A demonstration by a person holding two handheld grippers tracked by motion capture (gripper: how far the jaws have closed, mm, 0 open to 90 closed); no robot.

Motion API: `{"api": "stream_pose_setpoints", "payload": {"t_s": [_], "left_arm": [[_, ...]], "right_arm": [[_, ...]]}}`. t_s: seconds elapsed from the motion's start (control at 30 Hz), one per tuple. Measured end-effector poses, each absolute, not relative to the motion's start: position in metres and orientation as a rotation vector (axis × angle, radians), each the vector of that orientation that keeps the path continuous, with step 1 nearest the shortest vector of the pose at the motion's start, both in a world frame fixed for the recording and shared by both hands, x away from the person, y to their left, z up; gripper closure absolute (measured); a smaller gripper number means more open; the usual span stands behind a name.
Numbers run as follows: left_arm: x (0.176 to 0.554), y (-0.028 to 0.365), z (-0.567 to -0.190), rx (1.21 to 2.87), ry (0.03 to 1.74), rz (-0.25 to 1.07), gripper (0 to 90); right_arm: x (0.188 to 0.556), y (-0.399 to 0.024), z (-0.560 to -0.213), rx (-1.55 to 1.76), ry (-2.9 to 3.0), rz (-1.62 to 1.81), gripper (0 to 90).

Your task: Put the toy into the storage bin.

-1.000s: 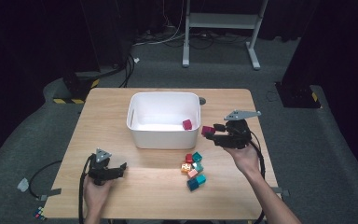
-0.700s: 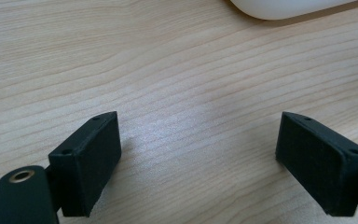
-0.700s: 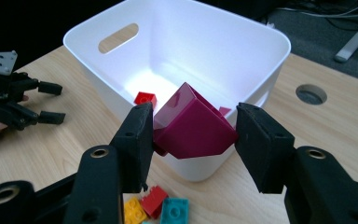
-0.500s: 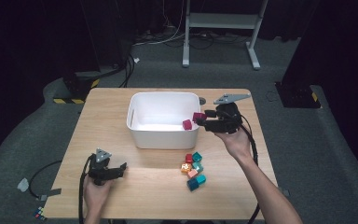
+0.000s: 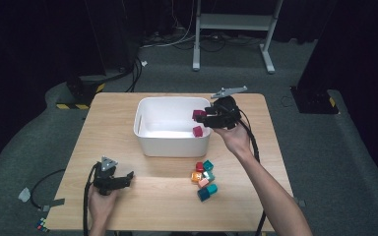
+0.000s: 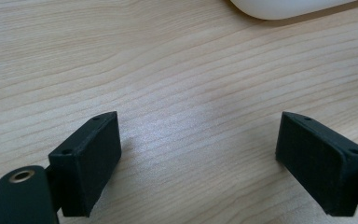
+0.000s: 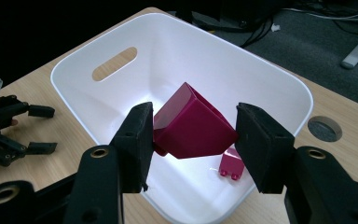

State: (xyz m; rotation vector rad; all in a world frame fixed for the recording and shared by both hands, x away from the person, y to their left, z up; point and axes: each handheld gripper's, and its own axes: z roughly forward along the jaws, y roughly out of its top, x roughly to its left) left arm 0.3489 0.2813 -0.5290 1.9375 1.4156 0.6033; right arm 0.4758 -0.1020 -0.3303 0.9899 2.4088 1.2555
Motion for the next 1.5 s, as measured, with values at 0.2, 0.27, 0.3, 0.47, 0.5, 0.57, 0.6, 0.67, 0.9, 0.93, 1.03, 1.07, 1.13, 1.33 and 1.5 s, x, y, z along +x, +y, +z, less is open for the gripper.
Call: {"api": "stream_pose_setpoints", "payload": {"t_s": [0.2,0.27,0.3,0.47,0.5,0.57,0.6,0.67,0.9,0.93,1.03,1.07,1.13,1.33,1.5], "left_arm": [[0.349,0.281,-0.529,1.937,1.416,0.603,14.1],[0.349,0.281,-0.529,1.933,1.417,0.603,14.2],[0.349,0.281,-0.529,1.934,1.416,0.603,14.2],[0.349,0.281,-0.529,1.933,1.417,0.603,14.2],[0.349,0.281,-0.529,1.934,1.416,0.603,14.1],[0.349,0.281,-0.529,1.933,1.416,0.604,14.2],[0.349,0.281,-0.529,1.933,1.417,0.603,14.2],[0.349,0.281,-0.529,1.933,1.417,0.603,14.1],[0.349,0.281,-0.529,1.933,1.416,0.603,14.2],[0.349,0.281,-0.529,1.933,1.417,0.603,14.2],[0.349,0.281,-0.529,1.933,1.416,0.603,14.1],[0.349,0.281,-0.529,1.934,1.416,0.603,14.1],[0.349,0.281,-0.529,1.933,1.417,0.603,14.1],[0.349,0.281,-0.529,1.937,1.415,0.604,14.1],[0.349,0.281,-0.529,1.939,1.414,0.604,14.1]], "right_arm": [[0.486,-0.091,-0.332,0.995,2.413,1.245,47.7],[0.49,-0.088,-0.334,0.995,2.42,1.235,47.7],[0.491,-0.087,-0.335,0.995,2.422,1.227,47.7],[0.499,-0.078,-0.34,0.994,2.432,1.207,47.7],[0.5,-0.076,-0.341,0.995,2.433,1.205,47.7],[0.502,-0.074,-0.342,1.003,2.434,1.203,47.6],[0.504,-0.072,-0.343,1.007,2.434,1.201,47.7],[0.506,-0.07,-0.344,1.005,2.436,1.2,47.6],[0.51,-0.064,-0.348,1.013,2.448,1.183,47.5],[0.511,-0.063,-0.349,1.019,2.451,1.177,47.4],[0.514,-0.062,-0.353,1.014,2.465,1.16,46.5],[0.514,-0.062,-0.353,1.015,2.468,1.154,45.9],[0.514,-0.063,-0.355,1.01,2.466,1.154,43.7],[0.511,-0.069,-0.356,1.01,2.461,1.187,41.1],[0.506,-0.08,-0.356,1.017,2.443,1.227,40.9]]}}
